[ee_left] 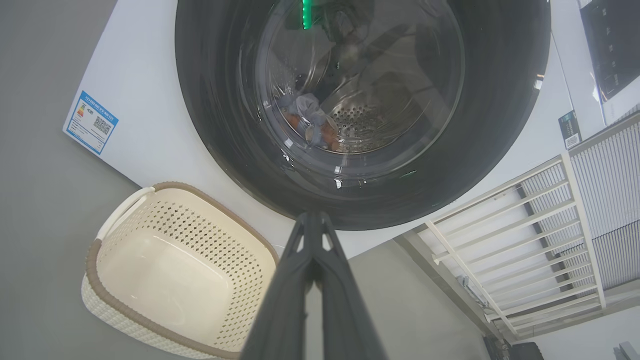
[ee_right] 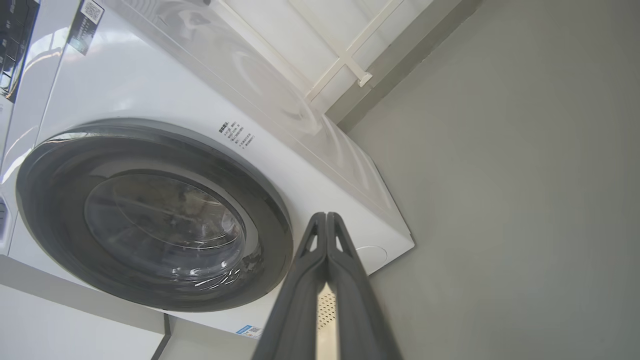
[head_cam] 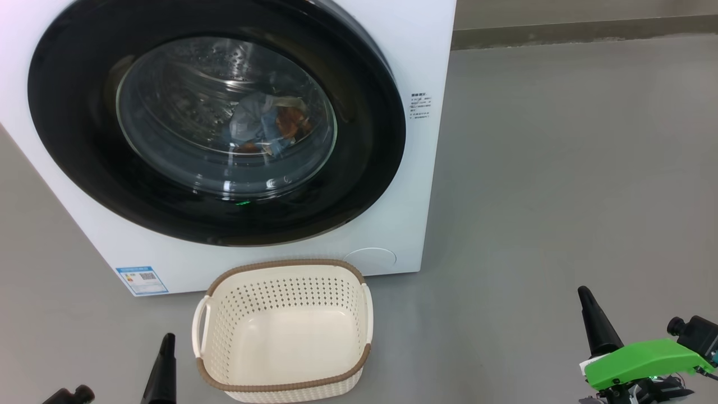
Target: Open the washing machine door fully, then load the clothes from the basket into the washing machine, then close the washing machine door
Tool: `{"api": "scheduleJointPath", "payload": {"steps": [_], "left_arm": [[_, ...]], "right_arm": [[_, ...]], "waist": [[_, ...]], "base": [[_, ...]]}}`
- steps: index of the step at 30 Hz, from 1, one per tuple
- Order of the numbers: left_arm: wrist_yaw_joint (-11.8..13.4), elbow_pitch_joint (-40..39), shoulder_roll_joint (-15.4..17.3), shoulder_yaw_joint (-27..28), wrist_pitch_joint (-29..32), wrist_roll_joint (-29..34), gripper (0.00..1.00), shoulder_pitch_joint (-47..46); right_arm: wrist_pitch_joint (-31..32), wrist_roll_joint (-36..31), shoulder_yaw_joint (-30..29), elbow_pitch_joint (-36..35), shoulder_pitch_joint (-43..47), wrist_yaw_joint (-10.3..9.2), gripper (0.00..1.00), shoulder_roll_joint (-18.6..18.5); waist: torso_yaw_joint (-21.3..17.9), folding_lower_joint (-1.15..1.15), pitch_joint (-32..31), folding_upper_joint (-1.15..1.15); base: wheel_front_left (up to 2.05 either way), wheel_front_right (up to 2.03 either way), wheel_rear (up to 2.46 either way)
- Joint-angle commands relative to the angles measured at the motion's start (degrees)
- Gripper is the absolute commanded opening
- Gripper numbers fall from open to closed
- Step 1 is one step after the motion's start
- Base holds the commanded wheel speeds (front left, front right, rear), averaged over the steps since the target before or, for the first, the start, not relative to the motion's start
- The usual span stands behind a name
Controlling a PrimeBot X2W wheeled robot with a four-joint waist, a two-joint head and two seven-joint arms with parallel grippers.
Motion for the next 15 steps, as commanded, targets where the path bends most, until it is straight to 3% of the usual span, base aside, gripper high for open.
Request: {"api": "scheduleJointPath", "payload": {"steps": [1, 15], "left_arm": [[0.0, -1.9, 0.5, 1.5, 0.4, -1.2, 0.00, -2.6], [0.0, -2.4, -0.7, 3.7, 2.7, -7.0, 0.00, -2.9]], "right_arm": [[0.4, 1.1, -0.3, -1.8, -2.2, 0.01, 0.00, -0.4], [2.8, 8.0, -2.2, -2.6, -2.3, 0.01, 0.00, 0.6]], "waist": [[0.0, 0.00, 0.0, 0.00], [0.2, 0.00, 0.3, 0.00]], "base": [[0.00, 0.00, 0.00], [0.00, 0.00, 0.00]]}}
